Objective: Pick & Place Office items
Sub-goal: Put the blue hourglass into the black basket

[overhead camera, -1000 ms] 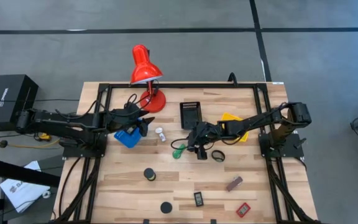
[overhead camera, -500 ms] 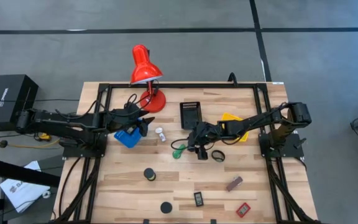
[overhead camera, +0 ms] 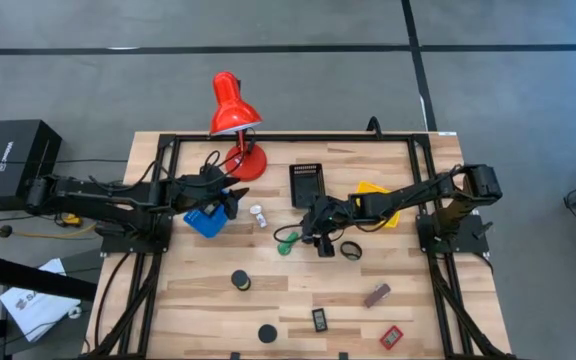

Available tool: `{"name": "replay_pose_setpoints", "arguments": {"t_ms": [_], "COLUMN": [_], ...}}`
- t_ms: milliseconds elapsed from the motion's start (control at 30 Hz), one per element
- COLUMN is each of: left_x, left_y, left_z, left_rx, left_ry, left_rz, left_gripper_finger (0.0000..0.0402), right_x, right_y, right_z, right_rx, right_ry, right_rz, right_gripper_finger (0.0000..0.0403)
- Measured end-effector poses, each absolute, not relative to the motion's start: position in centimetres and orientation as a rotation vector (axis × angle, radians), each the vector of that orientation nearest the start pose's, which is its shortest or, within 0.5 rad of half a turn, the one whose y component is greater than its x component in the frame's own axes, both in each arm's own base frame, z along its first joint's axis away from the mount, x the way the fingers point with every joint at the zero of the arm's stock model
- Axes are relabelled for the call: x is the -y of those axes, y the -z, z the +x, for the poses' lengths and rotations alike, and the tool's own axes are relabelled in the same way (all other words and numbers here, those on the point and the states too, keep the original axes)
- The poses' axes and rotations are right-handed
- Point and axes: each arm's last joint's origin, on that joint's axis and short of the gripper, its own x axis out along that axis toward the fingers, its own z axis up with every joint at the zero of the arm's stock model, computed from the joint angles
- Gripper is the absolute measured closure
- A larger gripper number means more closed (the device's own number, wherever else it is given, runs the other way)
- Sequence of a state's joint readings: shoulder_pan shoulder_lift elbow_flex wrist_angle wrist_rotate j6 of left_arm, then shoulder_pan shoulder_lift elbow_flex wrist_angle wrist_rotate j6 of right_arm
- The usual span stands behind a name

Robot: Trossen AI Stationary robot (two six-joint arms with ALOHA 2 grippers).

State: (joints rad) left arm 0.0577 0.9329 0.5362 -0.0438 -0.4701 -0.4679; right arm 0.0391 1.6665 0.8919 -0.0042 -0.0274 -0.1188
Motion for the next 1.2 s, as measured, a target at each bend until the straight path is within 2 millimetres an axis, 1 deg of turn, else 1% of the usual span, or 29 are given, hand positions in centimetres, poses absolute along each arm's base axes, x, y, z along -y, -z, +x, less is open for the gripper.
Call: {"name": "replay_pose_setpoints", "arguments": {"t_ms": [267,667,900,1000,1200], "left_x": [-2.4,-2.4,-2.4,-2.4,-2.4], "left_y": [-23.6,-23.6,-23.6,-23.6,-23.6], "left_z": [19.6,19.6,19.6,19.6,19.6], "left_rx": [-0.306,-0.306,-0.305,-0.305,-0.306], "left_ry": [-0.609,-0.609,-0.609,-0.609,-0.609], "left_rz": [-0.359,-0.359,-0.359,-0.358,-0.359], "left_gripper_finger": [0.0187,0.0187,0.0187,0.0187,0.0187], "right_x": [-1.4,-1.4,-1.0,-0.8,-0.6], "right_y": [-18.1,-17.9,-17.8,-17.9,-17.9], "right_z": [33.4,33.3,33.2,33.3,33.3], "right_rx": [-0.863,-0.896,-0.907,-0.9,-0.901], "right_ry": [-0.112,-0.108,-0.096,-0.09,-0.084], "right_rz": [-0.12,-0.107,-0.101,-0.098,-0.094], "right_gripper_finger": [0.0154,0.0154,0.0155,0.0164,0.0196]}}
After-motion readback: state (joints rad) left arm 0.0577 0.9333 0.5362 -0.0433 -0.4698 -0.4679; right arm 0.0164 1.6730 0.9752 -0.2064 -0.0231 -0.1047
